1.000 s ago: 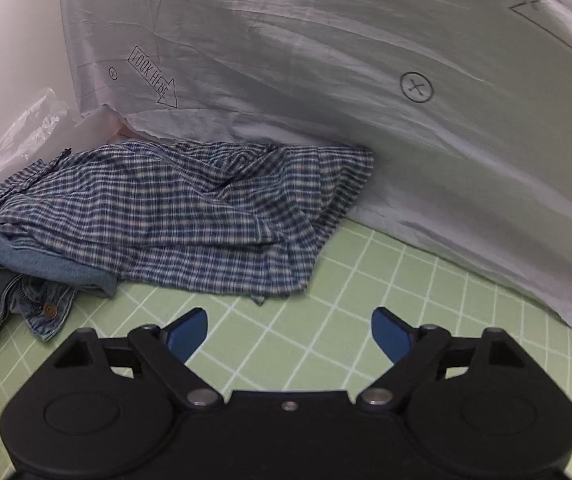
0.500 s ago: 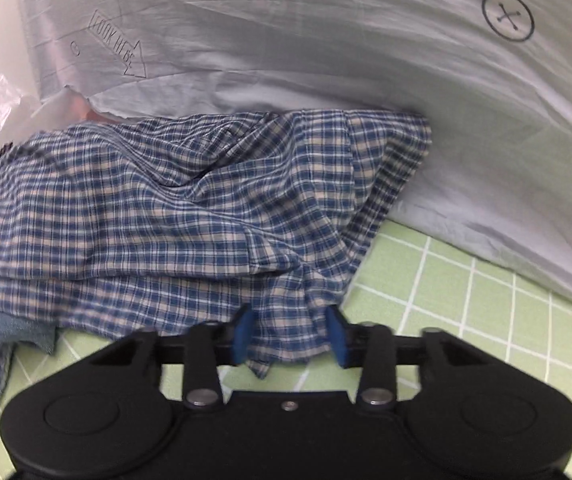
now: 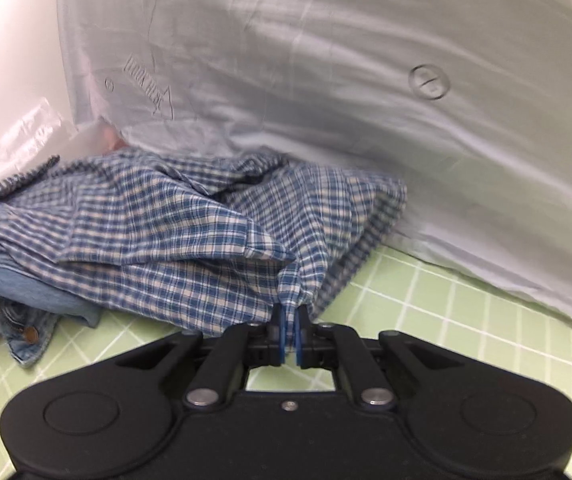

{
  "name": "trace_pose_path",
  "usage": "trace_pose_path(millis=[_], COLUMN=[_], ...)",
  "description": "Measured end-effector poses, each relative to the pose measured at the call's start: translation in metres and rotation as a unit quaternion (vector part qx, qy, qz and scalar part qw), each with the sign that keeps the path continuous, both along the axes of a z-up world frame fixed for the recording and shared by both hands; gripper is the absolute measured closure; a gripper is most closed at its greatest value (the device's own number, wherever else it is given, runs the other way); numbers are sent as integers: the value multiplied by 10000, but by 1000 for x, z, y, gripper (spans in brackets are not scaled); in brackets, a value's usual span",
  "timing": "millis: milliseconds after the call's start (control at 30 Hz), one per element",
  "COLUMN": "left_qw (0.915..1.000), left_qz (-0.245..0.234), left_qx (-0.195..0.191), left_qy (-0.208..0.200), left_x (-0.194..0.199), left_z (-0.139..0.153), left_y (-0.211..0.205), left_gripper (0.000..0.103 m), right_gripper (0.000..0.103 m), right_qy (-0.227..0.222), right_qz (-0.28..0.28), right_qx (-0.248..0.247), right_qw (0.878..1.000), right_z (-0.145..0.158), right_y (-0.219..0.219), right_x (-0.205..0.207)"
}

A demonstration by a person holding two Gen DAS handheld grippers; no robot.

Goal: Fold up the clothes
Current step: 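Lift the checked shirt off the jeans with both grippers and pull it aside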

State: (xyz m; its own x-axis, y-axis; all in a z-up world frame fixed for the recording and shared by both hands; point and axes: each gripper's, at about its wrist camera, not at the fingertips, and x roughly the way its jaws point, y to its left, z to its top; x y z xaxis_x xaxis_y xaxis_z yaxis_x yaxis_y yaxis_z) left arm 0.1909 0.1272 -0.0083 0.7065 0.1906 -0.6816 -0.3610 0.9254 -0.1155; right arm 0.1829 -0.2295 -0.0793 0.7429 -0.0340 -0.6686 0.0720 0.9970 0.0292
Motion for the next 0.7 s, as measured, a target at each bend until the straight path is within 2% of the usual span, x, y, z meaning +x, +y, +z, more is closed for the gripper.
trace_pose_path(millis=[233,433,600,700], left_qw=[9986,9923,9848,9816], left_qz=[-292,-675,-1122,-1378], left_qx=[-41,-259,-419,-676], left_qy=[-445,-1010,-1260,-1138], left_x=[-42,-70,-92,-111], left_z=[39,81,106,100], left_y=[-9,-30,-55,-66], left_gripper=[101,101,101,101], right_gripper=[99,99,99,99], right_qy=[-326,-750,-1107,-1170], right_qz=[-406,-793,-1458,-1948], right_qx=[181,231,235,39], right_qw=[9985,9938,9828,9738], right_z=[28,53,74,80], right_y=[-15,-31,-65,-98], right_x=[-49,-86,-123,-149])
